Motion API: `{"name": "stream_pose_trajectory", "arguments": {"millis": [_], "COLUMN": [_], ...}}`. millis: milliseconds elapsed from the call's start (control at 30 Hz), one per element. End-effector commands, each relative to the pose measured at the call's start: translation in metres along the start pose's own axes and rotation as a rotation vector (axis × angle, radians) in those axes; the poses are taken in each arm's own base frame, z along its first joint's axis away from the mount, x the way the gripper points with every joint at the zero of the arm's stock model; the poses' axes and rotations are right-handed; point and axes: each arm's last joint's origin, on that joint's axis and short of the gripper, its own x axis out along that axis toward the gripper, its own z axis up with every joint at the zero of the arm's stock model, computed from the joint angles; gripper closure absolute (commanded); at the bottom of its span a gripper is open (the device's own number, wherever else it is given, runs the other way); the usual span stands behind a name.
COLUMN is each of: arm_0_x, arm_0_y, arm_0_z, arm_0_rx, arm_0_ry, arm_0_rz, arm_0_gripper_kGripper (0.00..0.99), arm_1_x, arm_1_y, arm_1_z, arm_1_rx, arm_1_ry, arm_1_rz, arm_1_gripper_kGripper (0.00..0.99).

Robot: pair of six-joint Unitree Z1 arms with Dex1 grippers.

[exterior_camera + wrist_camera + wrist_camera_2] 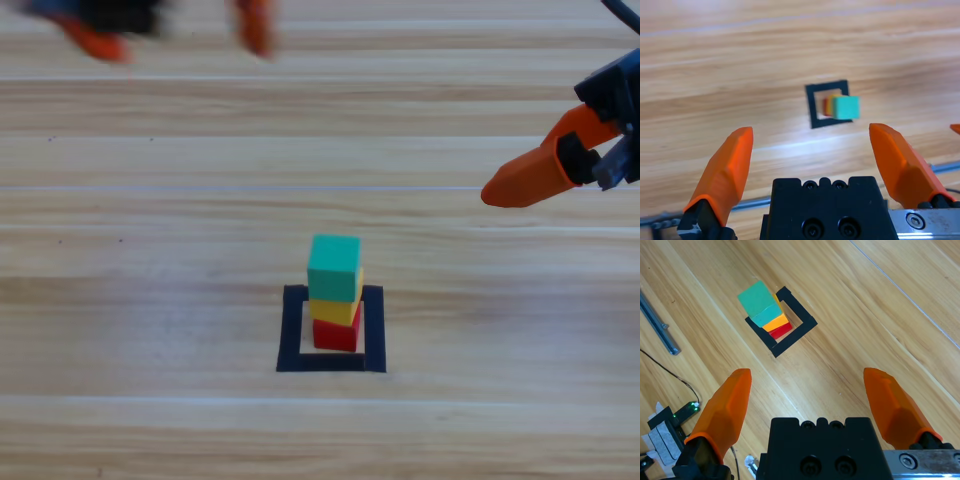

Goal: Stack the blocks in the rectangular block: red at the bottom, yellow in the middle, green on top

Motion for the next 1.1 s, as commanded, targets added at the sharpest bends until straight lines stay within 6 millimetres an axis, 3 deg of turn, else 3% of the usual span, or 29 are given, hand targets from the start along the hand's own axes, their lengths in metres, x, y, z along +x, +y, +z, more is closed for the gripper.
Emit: {"name": "stream_pose_trajectory", "arguments": {"millis": [33, 100, 267, 367, 467, 1100], "arm_0_x": [0.019, 0.043, 0.075, 0.093, 0.09, 0.084], "arm_0_y": [0.052, 0.059, 0.079, 0.055, 0.038, 0.048], "arm_0_z": [0.003, -0.007, -0.056, -0.066, -0.073, -0.081], "arm_0_rx": [0.011, 0.048, 0.142, 0.205, 0.248, 0.238], "arm_0_ry": [-0.071, -0.054, -0.024, 0.02, 0.018, 0.008], "arm_0_rz": [0.159, 0.166, -0.048, -0.07, -0.108, -0.092], "arm_0_gripper_kGripper": [0.0, 0.0, 0.0, 0.0, 0.0, 0.0], "arm_1_x": [0.011, 0.012, 0.014, 0.012, 0.007, -0.001], "arm_1_y": [-0.008, -0.009, -0.01, -0.009, -0.007, -0.003], "arm_1_z": [-0.006, -0.007, -0.006, -0.007, -0.007, -0.006], "arm_1_rx": [0.03, 0.032, 0.03, 0.029, 0.024, 0.008], "arm_1_ry": [0.028, 0.03, 0.034, 0.029, 0.018, -0.009], "arm_1_rz": [-0.005, -0.007, -0.009, -0.008, -0.008, 0.028], "arm_1_gripper_kGripper": [0.001, 0.001, 0.001, 0.001, 0.001, 0.001]}}
